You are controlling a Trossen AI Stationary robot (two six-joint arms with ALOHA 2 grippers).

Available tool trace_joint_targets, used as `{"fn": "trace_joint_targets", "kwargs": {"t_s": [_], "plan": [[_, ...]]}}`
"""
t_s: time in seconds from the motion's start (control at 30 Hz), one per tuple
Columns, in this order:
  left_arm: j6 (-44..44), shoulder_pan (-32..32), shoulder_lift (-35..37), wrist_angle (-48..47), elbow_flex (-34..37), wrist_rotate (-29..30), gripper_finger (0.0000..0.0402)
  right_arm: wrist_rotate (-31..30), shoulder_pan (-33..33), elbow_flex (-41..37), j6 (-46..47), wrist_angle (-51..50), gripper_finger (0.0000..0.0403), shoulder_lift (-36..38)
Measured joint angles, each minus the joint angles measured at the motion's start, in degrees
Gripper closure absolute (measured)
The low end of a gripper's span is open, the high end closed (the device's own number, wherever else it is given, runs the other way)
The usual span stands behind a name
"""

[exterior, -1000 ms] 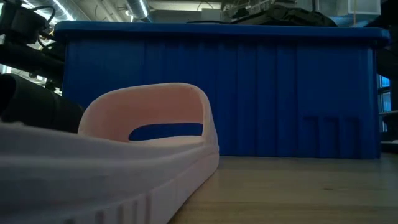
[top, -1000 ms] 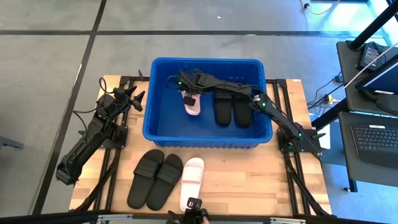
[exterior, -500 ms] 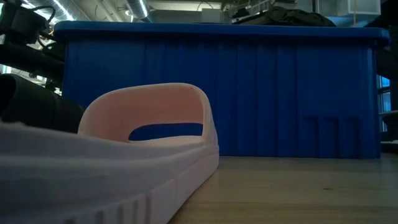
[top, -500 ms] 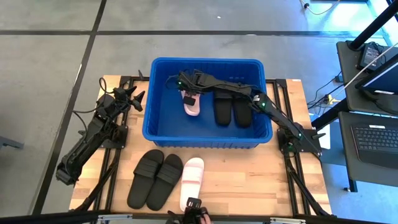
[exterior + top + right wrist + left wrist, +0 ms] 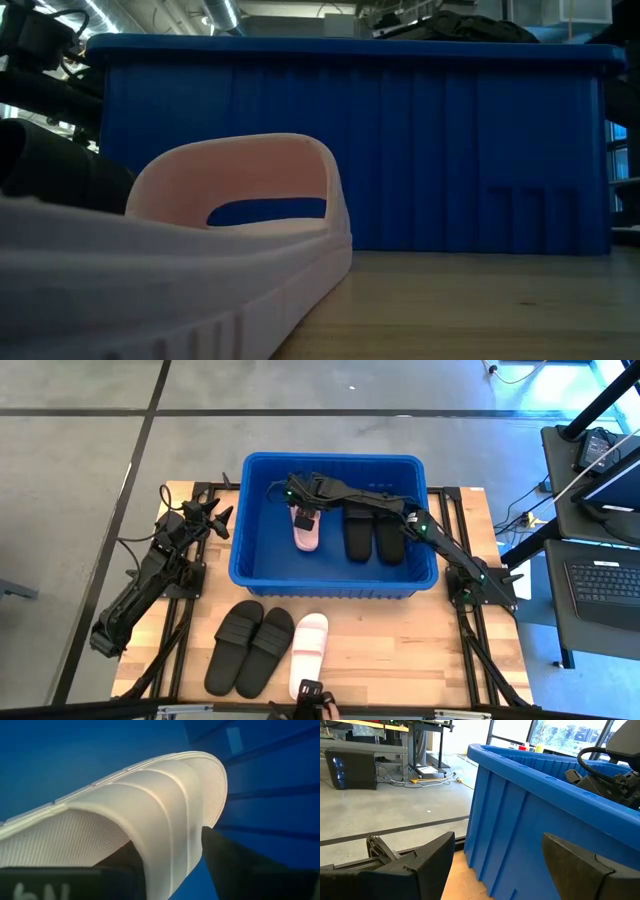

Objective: Pick and place slides into bin
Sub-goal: Put the pink slipper into the blue bin

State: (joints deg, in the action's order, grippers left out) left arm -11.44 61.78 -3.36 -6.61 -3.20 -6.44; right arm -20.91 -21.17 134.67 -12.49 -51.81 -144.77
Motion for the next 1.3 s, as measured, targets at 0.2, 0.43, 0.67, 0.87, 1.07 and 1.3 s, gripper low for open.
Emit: {"fn": "trace_joint_targets", "kwargs": {"t_s": [0.2, 0.43, 0.67, 0.87, 1.07, 1.3], "plan": [[0.0, 0.0, 0.0, 0.0, 0.0, 0.0, 0.0111, 3.8, 0.0, 0.0, 0.8, -1.5, 0.0188, 0.0], [0.0, 0.0, 0.0, 0.0, 0.0, 0.0, 0.0111, 4.1, 0.0, 0.0, 6.1, -2.5, 0.0151, 0.0], [0.0, 0.0, 0.0, 0.0, 0.0, 0.0, 0.0111, 4.9, 0.1, 0.2, 7.7, -4.0, 0.0146, 0.2], [0.0, 0.0, 0.0, 0.0, 0.0, 0.0, 0.0111, 8.4, 0.1, 0.3, 7.5, -3.9, 0.0146, 1.1], [0.0, 0.0, 0.0, 0.0, 0.0, 0.0, 0.0111, 9.9, 0.1, 0.3, 7.3, -4.5, 0.0145, 1.6], [0.0, 0.0, 0.0, 0.0, 0.0, 0.0, 0.0111, 10.0, 1.0, 0.3, 4.6, -4.6, 0.0103, 1.7]]}}
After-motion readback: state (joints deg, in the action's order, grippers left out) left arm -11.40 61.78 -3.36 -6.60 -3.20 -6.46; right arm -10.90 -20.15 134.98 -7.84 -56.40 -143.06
